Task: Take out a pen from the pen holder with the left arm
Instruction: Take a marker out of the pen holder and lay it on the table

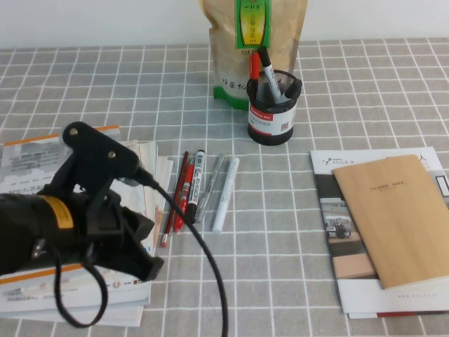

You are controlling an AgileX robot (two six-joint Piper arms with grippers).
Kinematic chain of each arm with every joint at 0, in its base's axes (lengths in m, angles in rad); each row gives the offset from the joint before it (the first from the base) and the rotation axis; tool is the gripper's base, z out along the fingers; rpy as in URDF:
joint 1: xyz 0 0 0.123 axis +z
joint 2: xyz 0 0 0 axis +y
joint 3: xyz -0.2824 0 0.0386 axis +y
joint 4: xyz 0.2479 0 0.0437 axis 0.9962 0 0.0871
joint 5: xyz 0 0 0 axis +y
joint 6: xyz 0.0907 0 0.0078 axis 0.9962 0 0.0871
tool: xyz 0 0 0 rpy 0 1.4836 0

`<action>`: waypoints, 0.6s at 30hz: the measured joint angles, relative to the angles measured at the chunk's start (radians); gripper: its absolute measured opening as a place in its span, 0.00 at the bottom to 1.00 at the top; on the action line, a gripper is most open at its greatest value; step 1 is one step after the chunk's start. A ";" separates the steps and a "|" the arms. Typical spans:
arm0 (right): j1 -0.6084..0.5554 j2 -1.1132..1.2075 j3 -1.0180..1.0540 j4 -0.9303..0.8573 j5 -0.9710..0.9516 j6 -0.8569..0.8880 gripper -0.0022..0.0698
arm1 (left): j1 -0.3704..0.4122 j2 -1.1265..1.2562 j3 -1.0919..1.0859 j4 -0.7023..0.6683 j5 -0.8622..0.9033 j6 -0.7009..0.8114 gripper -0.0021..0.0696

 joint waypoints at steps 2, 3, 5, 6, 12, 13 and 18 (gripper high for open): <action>0.000 0.000 0.000 0.000 0.000 0.000 0.01 | 0.000 -0.022 0.000 0.031 0.034 0.000 0.03; 0.000 0.000 0.000 0.000 0.000 0.000 0.01 | 0.000 -0.031 0.000 0.042 0.042 0.000 0.03; 0.000 0.000 0.000 0.000 0.000 0.000 0.01 | 0.000 -0.064 0.004 0.078 0.046 0.000 0.03; 0.000 0.000 0.000 0.000 0.000 0.000 0.01 | 0.000 -0.082 0.013 0.096 0.046 0.000 0.03; 0.000 0.000 0.000 0.002 0.000 0.000 0.01 | 0.000 -0.274 0.145 0.220 0.014 -0.027 0.03; 0.000 0.000 0.000 0.002 0.000 0.000 0.01 | 0.007 -0.307 0.171 0.244 -0.001 -0.042 0.03; 0.000 0.000 0.000 0.002 0.000 0.000 0.01 | 0.123 -0.520 0.358 0.297 -0.135 -0.145 0.03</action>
